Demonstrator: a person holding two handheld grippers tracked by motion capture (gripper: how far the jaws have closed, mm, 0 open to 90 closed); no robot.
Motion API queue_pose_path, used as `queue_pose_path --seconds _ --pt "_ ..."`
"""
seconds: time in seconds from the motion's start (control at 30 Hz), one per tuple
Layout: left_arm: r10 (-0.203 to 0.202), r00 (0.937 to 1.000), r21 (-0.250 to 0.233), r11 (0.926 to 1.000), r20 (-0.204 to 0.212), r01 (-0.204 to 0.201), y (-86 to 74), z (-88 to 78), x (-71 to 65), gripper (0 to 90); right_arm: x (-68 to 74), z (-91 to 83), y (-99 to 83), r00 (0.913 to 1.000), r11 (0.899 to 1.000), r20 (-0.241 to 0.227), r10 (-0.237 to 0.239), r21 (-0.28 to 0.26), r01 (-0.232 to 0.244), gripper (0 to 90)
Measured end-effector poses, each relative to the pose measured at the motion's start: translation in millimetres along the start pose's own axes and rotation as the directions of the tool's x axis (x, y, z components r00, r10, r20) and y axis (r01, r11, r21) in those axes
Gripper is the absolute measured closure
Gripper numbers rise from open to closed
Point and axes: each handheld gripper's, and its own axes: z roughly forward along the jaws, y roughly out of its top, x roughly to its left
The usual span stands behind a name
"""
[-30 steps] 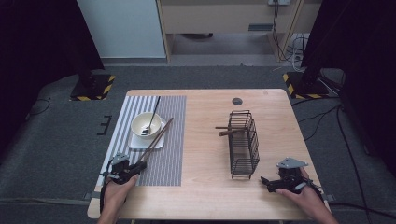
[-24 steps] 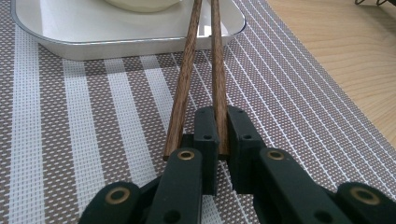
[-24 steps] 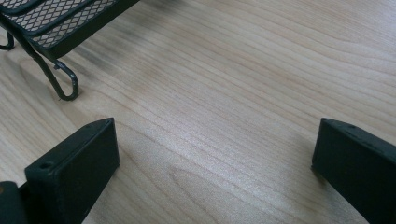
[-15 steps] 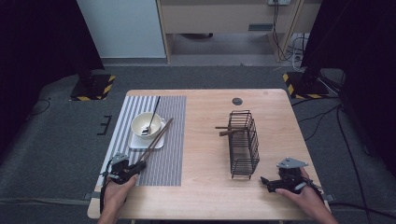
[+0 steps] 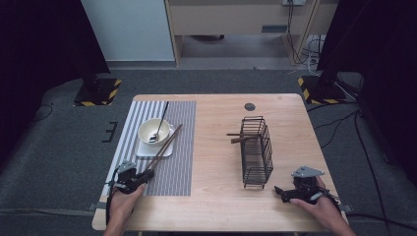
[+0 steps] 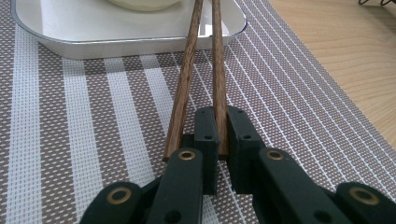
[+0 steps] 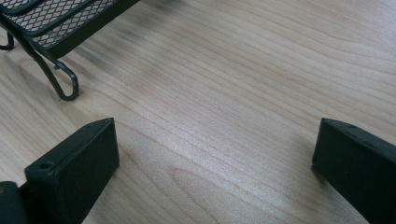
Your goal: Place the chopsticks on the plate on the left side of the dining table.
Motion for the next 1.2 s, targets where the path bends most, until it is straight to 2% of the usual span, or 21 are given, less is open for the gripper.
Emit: queue_pose_path --seconds 0.13,0.37,0.53,0.67,0.8,0.97,1.2 --pt "0.008 0.9999 -0.011 0.9999 -0.008 -0.009 0.0 -0.7 0.1 79.8 0.0 0.0 0.0 1.0 1.0 0.001 0.0 0.0 0.0 0.4" --pt "0.028 0.9995 -0.072 0.997 -0.012 -0.029 2.5 -5.5 -0.7 73.5 0.0 0.0 0.0 1.0 1.0 0.001 0.0 0.0 0.0 0.4" --pt "0.044 0.999 -0.135 0.9899 -0.001 -0.044 6.8 -9.4 -4.4 69.6 0.1 0.0 0.1 1.0 1.0 -0.002 0.001 0.002 -0.001 0.2" --pt "0.069 0.9974 -0.17 0.9829 -0.019 -0.071 10.9 -12.0 -7.0 62.2 0.0 0.1 0.1 1.0 1.0 -0.002 0.001 0.002 -0.001 0.2" --pt "0.085 0.9948 -0.18 0.9792 -0.056 -0.093 14.0 -12.9 -8.0 50.4 -0.1 0.1 0.1 1.0 1.0 -0.003 0.0 0.002 0.0 0.2" --pt "0.095 0.9907 -0.176 0.9781 -0.097 -0.111 16.6 -13.3 -8.2 34.2 -0.2 0.1 0.1 1.0 1.0 -0.003 -0.002 0.002 0.002 0.2" --pt "0.053 0.9938 -0.165 0.9838 -0.097 -0.069 19.1 -8.3 -3.3 24.2 -0.1 0.1 0.1 1.0 1.0 -0.003 0.0 0.002 0.0 0.2"
